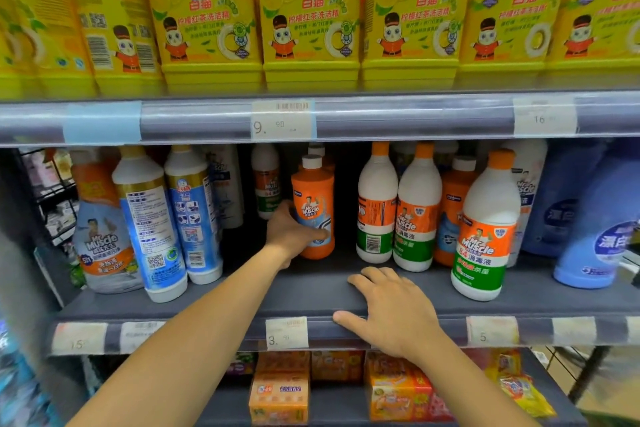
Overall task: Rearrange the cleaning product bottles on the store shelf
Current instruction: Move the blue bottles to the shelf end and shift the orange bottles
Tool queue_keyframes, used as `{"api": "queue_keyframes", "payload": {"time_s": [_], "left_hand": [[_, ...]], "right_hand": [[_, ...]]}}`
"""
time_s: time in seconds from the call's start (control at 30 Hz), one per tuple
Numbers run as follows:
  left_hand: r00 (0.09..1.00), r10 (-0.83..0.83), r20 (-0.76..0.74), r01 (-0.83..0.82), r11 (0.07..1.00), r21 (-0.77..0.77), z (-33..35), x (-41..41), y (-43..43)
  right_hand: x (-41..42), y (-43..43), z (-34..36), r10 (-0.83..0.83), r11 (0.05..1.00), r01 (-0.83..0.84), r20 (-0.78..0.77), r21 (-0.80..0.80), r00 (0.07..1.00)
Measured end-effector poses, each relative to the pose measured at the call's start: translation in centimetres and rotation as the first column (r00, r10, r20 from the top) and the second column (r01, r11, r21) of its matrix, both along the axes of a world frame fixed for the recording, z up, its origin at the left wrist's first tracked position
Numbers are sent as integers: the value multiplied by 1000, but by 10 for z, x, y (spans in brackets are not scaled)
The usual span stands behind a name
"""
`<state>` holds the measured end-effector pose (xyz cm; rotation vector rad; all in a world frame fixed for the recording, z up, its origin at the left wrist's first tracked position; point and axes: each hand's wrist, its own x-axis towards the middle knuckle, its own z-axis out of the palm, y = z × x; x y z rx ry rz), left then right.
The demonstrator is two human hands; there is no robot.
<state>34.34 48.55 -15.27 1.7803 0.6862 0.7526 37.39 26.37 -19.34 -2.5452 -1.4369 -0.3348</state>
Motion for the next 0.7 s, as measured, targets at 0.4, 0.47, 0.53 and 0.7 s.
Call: {"api": "queue_keyframes", "payload": {"time_s": [0.4,0.47,0.53,0.7], "left_hand": [[1000,20,-14,-19,999,34,-1,0,-2],[999,26,-20,-25,999,46,-2,-1,-3],[999,36,-24,-35,998,56,-4,-2,-5],[992,54,-113,-48,997,59,-10,-8,-17]], "right_hand": [[-1,1,2,10,1000,-10,-4,16,1000],[-1,1,2,8,1000,-7,-6,15,1000],[-1,0,3,10,1000,-10,-7,2,1000],[-2,-2,12,29,997,-34,-65,-71,997]]}}
